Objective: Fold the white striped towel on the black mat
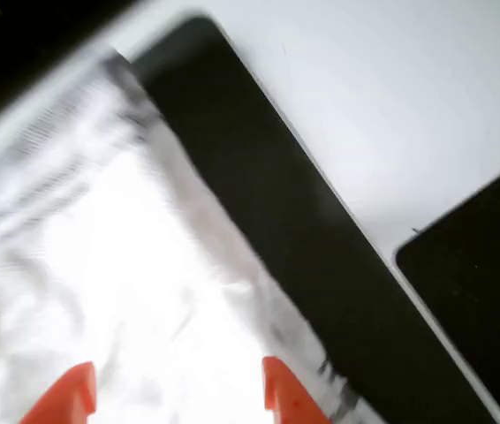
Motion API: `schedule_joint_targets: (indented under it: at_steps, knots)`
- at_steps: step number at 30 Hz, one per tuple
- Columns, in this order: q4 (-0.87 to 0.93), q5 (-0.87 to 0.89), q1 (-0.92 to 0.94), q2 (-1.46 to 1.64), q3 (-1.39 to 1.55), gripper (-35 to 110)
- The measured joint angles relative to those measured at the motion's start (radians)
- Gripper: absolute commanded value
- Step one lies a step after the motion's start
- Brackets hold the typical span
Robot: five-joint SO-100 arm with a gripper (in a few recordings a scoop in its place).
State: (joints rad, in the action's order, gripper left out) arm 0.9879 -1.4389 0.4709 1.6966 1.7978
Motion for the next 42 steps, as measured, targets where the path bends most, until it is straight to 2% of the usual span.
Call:
schedule_joint_targets:
  at_steps: [6,12,22,33,36,42]
  knots:
    - [0.084,0.035,-0.098,0.11,0.035,15]
    - [0.081,0.003,-0.127,0.067,0.104,5]
    - [0.11,-0.196,0.026,0.046,0.213,0]
    - [-0.095,-0.387,0.172,0.077,0.477,0]
    - [-0.121,-0.391,0.178,0.092,0.502,0]
    - [0.077,-0.267,0.118,0.097,0.313,0]
